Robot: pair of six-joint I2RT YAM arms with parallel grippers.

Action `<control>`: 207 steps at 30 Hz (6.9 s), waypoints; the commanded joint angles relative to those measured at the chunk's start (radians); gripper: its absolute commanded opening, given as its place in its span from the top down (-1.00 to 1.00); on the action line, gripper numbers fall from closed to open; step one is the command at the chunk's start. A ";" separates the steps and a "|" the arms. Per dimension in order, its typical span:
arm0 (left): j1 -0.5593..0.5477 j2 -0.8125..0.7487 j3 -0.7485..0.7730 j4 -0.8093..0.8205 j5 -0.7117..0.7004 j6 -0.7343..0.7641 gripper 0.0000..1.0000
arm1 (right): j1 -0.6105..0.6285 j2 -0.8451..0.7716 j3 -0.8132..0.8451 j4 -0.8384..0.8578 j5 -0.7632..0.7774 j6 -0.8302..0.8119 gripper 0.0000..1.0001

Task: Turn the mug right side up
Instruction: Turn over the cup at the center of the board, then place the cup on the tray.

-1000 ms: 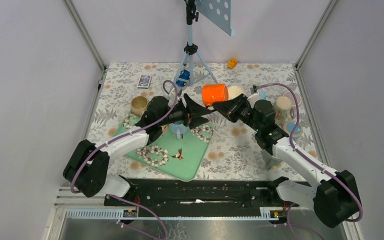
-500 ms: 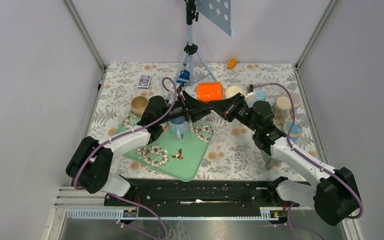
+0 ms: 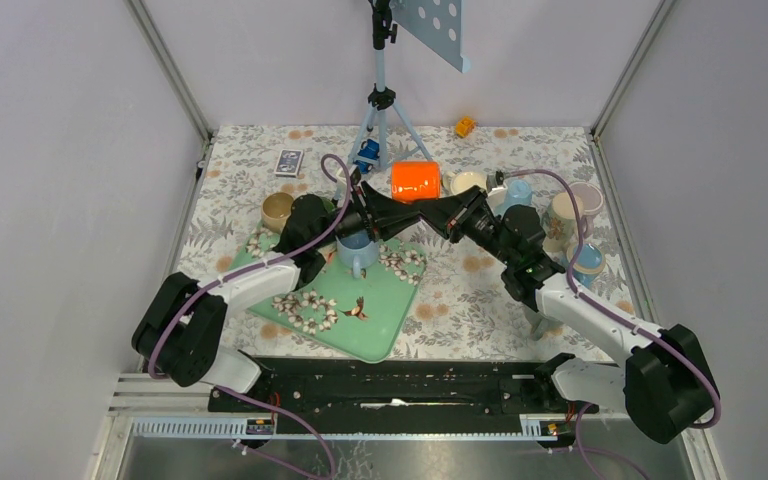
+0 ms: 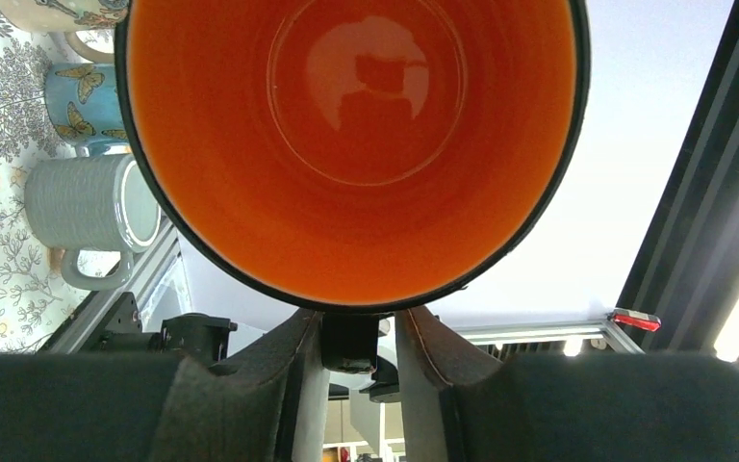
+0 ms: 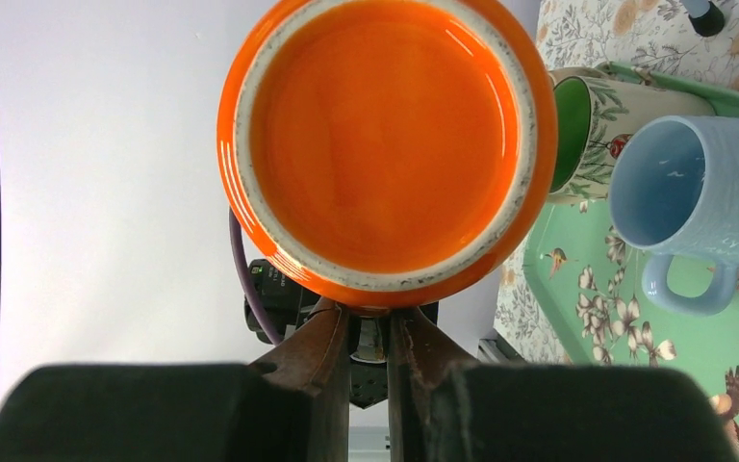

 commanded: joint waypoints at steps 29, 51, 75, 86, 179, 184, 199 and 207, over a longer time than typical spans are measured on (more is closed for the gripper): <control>0.016 -0.118 0.151 -0.387 0.005 0.360 1.00 | 0.019 -0.015 0.046 -0.022 -0.097 -0.143 1.00; 0.012 -0.166 0.235 -0.588 -0.044 0.576 1.00 | 0.017 -0.042 0.048 -0.120 -0.074 -0.214 0.19; -0.088 -0.105 0.386 -1.104 -0.247 0.977 1.00 | 0.018 -0.322 0.146 -0.798 0.252 -0.530 -0.99; -0.206 -0.019 0.423 -1.254 -0.503 1.092 1.00 | 0.018 -0.394 0.211 -1.075 0.501 -0.555 -0.99; -0.314 -0.187 0.428 -1.300 -0.599 1.164 -0.98 | -0.057 -0.350 0.146 -1.639 0.986 -0.379 -0.99; -0.303 -0.204 0.417 -1.298 -0.584 1.176 -0.98 | -0.197 -0.357 0.091 -1.586 0.866 -0.416 -0.99; -0.262 -0.218 0.399 -1.297 -0.533 1.190 -0.98 | -0.246 -0.352 0.040 -1.649 0.951 -0.241 -0.99; -0.241 -0.214 0.394 -1.295 -0.500 1.196 -0.98 | -0.264 -0.334 -0.004 -1.605 0.984 -0.206 -0.99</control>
